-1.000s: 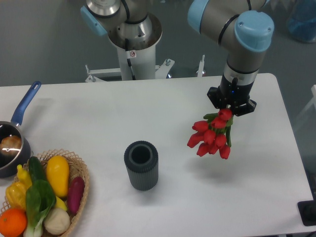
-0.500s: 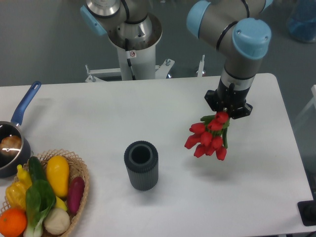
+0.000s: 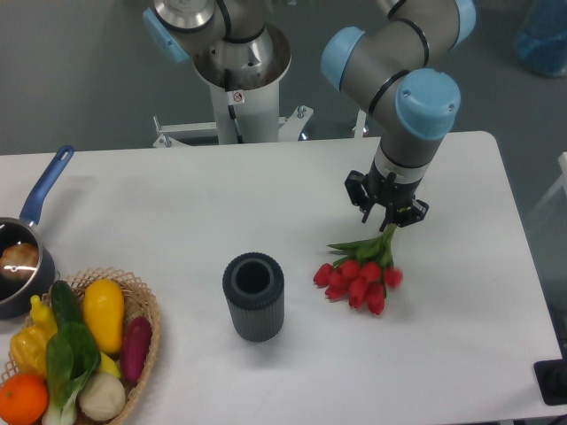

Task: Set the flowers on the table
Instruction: 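Lower the red tulips onto the table beside the grey vase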

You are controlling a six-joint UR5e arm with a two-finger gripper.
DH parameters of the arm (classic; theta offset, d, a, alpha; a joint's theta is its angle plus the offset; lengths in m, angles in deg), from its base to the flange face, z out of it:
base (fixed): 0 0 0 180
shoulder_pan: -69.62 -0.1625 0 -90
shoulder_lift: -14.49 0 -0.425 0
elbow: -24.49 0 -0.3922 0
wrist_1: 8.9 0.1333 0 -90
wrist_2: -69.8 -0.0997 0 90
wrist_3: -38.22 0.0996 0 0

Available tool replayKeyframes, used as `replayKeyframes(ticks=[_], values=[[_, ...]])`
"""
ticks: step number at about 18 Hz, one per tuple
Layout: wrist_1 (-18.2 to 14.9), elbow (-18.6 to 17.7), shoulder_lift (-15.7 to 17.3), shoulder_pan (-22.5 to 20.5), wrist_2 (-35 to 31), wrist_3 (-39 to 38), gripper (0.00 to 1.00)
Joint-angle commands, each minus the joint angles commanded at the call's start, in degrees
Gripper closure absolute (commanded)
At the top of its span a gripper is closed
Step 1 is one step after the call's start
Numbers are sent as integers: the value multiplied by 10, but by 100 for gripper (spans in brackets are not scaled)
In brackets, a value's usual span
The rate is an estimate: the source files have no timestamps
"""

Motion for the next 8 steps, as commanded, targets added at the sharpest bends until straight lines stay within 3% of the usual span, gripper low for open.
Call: replayKeyframes(ticks=[2,8], values=[[28,3,3,-2,-1,-2,0],[40,11,4,-22,-3,4,0]])
